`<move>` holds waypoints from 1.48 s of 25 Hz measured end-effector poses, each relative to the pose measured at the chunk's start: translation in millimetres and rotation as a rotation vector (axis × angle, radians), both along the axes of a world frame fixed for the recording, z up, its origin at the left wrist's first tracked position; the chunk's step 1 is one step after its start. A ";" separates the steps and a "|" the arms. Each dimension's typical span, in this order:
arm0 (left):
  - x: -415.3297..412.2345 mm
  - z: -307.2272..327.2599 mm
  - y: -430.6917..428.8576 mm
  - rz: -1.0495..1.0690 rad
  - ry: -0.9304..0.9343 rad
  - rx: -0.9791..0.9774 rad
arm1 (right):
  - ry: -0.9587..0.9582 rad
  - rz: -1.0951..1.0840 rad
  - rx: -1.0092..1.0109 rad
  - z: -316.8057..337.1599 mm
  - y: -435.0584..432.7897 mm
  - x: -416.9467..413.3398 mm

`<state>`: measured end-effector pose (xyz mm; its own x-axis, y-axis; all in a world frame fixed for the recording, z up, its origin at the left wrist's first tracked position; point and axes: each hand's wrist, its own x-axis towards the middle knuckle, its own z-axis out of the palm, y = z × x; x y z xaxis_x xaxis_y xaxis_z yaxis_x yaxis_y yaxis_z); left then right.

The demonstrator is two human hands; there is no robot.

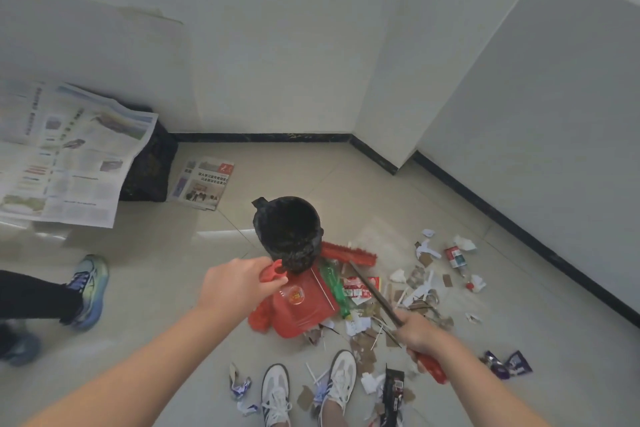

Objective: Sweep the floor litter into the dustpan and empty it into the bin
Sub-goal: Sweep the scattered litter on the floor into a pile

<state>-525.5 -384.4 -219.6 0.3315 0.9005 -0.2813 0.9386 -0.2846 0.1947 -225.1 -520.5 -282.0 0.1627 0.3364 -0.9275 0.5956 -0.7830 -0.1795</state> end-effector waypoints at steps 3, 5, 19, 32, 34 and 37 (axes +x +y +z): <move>-19.6 9.8 2.5 -0.023 0.008 -0.012 | -0.011 0.050 -0.025 14.3 -40.9 -19.7; -32.0 17.1 1.7 -0.053 0.034 -0.028 | -0.002 0.063 -0.055 23.6 -61.9 -33.8; -141.7 60.5 -64.0 0.274 -0.068 0.023 | -0.009 0.111 0.114 89.0 -117.5 -83.7; -206.8 57.0 -197.8 0.796 -0.150 0.155 | 0.068 0.165 0.268 7.4 -125.0 -147.0; -237.7 49.6 -208.4 0.866 -0.191 0.124 | 0.082 0.181 0.273 -15.4 -112.0 -166.1; -290.1 38.8 -225.9 0.990 -0.268 0.112 | 0.113 0.234 0.273 -43.3 -95.7 -202.2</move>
<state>-815.5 -610.4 -180.8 -0.5331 0.8208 -0.2054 0.6923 0.5627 0.4519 -427.3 -616.1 -325.2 -0.0465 0.5898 -0.8062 0.7170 -0.5423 -0.4380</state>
